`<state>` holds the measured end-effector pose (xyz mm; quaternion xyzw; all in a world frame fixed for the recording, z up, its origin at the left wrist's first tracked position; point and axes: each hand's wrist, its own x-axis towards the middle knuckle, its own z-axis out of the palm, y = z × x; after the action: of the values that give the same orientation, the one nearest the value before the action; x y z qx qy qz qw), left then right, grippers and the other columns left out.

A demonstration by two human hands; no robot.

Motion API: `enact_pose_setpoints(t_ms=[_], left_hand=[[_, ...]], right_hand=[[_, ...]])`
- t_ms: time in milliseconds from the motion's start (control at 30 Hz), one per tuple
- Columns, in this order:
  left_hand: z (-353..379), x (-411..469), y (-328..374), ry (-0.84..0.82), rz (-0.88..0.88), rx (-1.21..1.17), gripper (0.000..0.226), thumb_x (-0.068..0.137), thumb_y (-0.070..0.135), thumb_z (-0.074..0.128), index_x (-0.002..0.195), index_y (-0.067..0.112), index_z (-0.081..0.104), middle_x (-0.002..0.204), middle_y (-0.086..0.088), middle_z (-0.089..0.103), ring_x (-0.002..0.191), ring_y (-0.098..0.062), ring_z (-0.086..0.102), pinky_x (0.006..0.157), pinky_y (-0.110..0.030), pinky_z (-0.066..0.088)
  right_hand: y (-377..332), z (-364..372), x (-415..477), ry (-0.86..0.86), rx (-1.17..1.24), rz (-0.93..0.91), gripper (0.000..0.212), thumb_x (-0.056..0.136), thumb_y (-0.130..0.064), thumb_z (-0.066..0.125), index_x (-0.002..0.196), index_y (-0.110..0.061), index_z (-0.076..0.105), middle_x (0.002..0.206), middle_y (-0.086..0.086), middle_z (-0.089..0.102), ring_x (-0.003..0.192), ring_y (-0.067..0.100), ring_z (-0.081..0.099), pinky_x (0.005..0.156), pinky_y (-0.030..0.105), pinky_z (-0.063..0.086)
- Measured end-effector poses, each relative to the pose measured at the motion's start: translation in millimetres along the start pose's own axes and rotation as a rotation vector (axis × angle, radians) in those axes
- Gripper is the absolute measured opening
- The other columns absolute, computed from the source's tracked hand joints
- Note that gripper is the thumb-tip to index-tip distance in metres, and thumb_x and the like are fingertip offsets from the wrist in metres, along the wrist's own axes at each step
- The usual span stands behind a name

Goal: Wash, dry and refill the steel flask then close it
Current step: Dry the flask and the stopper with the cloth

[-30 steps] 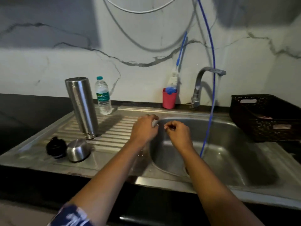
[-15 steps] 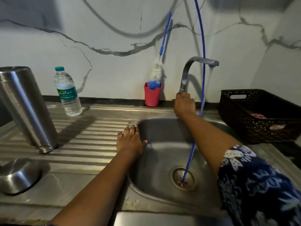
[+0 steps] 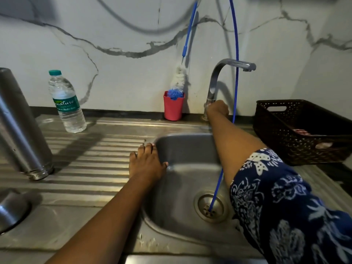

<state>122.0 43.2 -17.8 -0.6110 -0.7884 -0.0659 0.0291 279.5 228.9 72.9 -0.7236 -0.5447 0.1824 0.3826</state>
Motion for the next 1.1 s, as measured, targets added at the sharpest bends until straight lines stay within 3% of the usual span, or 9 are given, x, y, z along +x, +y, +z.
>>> enact_pose_setpoints(t_ms=[167, 367, 467, 600, 700, 800, 900, 1000, 1100], left_hand=[[-4.9, -2.7, 1.3, 0.0, -0.002, -0.013, 0.071, 0.092, 0.054, 0.045, 0.148, 0.017, 0.026, 0.152, -0.004, 0.027, 0.14, -0.024, 0.024, 0.11, -0.045, 0.023], [-31.7, -14.9, 22.5, 0.102, 0.102, -0.058, 0.055, 0.091, 0.049, 0.049, 0.136, 0.017, 0.045, 0.141, -0.007, 0.044, 0.13, -0.026, 0.039, 0.105, -0.043, 0.031], [-43.6, -23.9, 56.0, 0.086, 0.249, -0.365, 0.046, 0.091, 0.042, 0.058, 0.127, 0.015, 0.058, 0.131, -0.008, 0.057, 0.122, -0.025, 0.051, 0.102, -0.036, 0.04], [-78.4, -35.2, 136.6, -0.354, 0.26, -1.049, 0.009, 0.092, 0.029, 0.061, 0.098, 0.024, 0.064, 0.098, 0.001, 0.065, 0.093, -0.014, 0.06, 0.079, -0.027, 0.044], [-97.7, -24.9, 209.5, -0.564, 0.193, -1.217, 0.023, 0.094, 0.035, 0.055, 0.108, 0.018, 0.061, 0.108, -0.014, 0.059, 0.087, -0.019, 0.05, 0.071, -0.028, 0.042], [-104.9, -10.1, 267.0, -0.567, 0.048, -1.419, 0.045, 0.095, 0.038, 0.054, 0.128, 0.009, 0.054, 0.111, -0.011, 0.059, 0.092, -0.023, 0.055, 0.076, -0.029, 0.045], [-98.9, 0.5, 297.6, -0.609, -0.014, -1.486, 0.031, 0.093, 0.026, 0.058, 0.117, 0.006, 0.06, 0.083, -0.004, 0.057, 0.066, -0.016, 0.052, 0.056, -0.026, 0.042], [-83.3, 4.8, 308.3, -0.631, -0.002, -1.504, 0.007, 0.092, 0.011, 0.054, 0.097, 0.009, 0.058, 0.08, -0.006, 0.057, 0.069, -0.017, 0.054, 0.066, -0.034, 0.048], [-68.8, 7.6, 308.7, -0.581, -0.003, -1.607, 0.028, 0.092, 0.004, 0.052, 0.12, 0.007, 0.053, 0.089, -0.009, 0.061, 0.073, -0.019, 0.058, 0.069, -0.038, 0.052]], right_hand=[[1.8, 2.7, -43.8, -0.135, -0.166, -0.084, 0.058, 0.091, -0.027, 0.059, 0.137, 0.0, 0.036, 0.135, 0.018, 0.046, 0.119, 0.032, 0.051, 0.089, 0.035, 0.045], [53.2, -84.7, -106.9, -0.385, -0.302, -0.383, 0.029, 0.087, -0.034, 0.06, 0.094, -0.007, 0.069, 0.095, 0.014, 0.071, 0.088, 0.029, 0.067, 0.081, 0.038, 0.054], [81.9, -151.4, -109.9, -0.323, -0.277, -0.374, 0.02, 0.086, -0.031, 0.062, 0.075, -0.017, 0.069, 0.08, 0.007, 0.073, 0.075, 0.021, 0.069, 0.08, 0.038, 0.055], [107.5, -230.1, -74.9, -0.04, -0.31, -0.334, 0.015, 0.086, -0.02, 0.062, 0.094, -0.016, 0.073, 0.102, 0.005, 0.07, 0.098, 0.024, 0.063, 0.086, 0.028, 0.047], [117.5, -252.5, -34.6, 0.022, -0.303, -0.272, 0.017, 0.088, -0.013, 0.059, 0.099, -0.013, 0.071, 0.109, 0.009, 0.068, 0.104, 0.025, 0.06, 0.085, 0.027, 0.042], [128.4, -252.7, 2.2, -0.086, -0.427, -0.254, 0.021, 0.088, -0.009, 0.058, 0.104, -0.013, 0.07, 0.117, 0.011, 0.064, 0.109, 0.026, 0.057, 0.093, 0.03, 0.042], [136.8, -249.0, 31.1, -0.214, -0.55, -0.28, 0.028, 0.088, -0.005, 0.057, 0.113, -0.012, 0.067, 0.125, 0.011, 0.06, 0.114, 0.026, 0.055, 0.098, 0.031, 0.041], [139.2, -240.5, 51.5, -0.381, -0.693, -0.266, 0.043, 0.087, 0.0, 0.056, 0.127, -0.013, 0.057, 0.132, 0.011, 0.054, 0.118, 0.026, 0.052, 0.101, 0.035, 0.041], [143.2, -235.0, 67.4, -0.568, -0.85, -0.211, 0.056, 0.083, -0.005, 0.059, 0.136, -0.019, 0.046, 0.134, 0.009, 0.05, 0.115, 0.029, 0.053, 0.099, 0.041, 0.044]])
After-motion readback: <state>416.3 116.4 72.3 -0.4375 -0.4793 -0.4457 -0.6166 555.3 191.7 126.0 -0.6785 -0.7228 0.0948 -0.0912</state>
